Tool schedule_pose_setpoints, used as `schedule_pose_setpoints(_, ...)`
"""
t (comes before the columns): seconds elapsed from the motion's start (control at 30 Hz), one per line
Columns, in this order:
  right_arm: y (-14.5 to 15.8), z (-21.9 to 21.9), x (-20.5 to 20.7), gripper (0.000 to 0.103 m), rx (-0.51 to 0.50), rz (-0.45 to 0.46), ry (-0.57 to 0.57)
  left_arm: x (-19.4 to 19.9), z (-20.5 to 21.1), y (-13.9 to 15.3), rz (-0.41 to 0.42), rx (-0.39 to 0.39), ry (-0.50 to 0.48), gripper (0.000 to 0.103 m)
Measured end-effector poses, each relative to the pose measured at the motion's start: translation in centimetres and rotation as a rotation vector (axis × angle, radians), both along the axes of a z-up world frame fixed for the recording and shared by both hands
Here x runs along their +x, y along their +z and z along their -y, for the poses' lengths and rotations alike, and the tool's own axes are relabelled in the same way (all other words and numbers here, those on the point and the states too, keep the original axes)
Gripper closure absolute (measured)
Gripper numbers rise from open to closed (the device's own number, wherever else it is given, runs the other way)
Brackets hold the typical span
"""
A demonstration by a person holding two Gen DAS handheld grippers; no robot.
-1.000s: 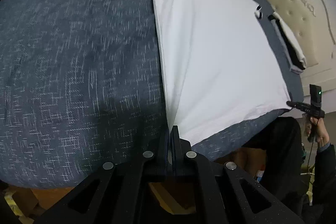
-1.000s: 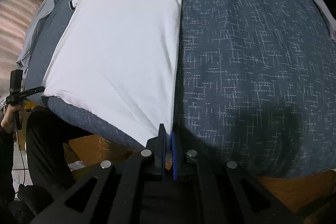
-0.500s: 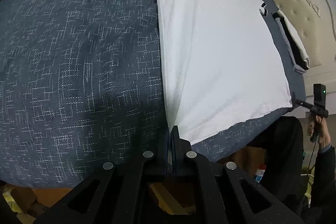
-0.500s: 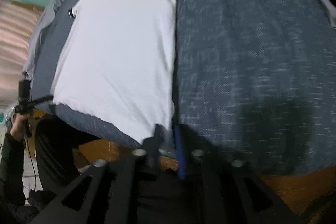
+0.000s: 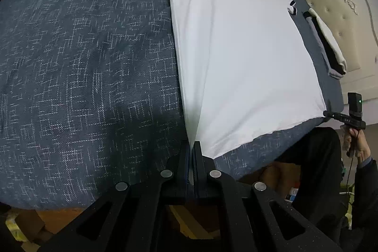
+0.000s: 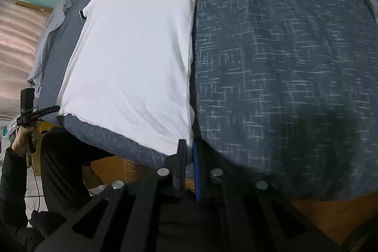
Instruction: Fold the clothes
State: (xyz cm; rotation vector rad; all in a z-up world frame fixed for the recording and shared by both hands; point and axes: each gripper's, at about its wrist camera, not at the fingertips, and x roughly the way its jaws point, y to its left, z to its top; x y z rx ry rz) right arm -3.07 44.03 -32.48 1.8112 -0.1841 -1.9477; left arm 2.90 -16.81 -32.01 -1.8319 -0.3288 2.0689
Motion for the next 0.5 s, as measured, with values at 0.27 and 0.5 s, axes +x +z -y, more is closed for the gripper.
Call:
schedule_pose_setpoints(0.27, -0.7, 0.8, 0.1, 0.096, 0.002, 0.026, 0.005, -1.3, 0.9, -1.1, 0.039, -0.013, 0.026, 0.093)
schedule_pose_setpoints(0.5, 1.0, 0.8, -1.5, 0.069, -0.02, 0.022, -0.014, -5.5, 3.6, 1.2, -0.021, -0.018, 0.091, 0.089)
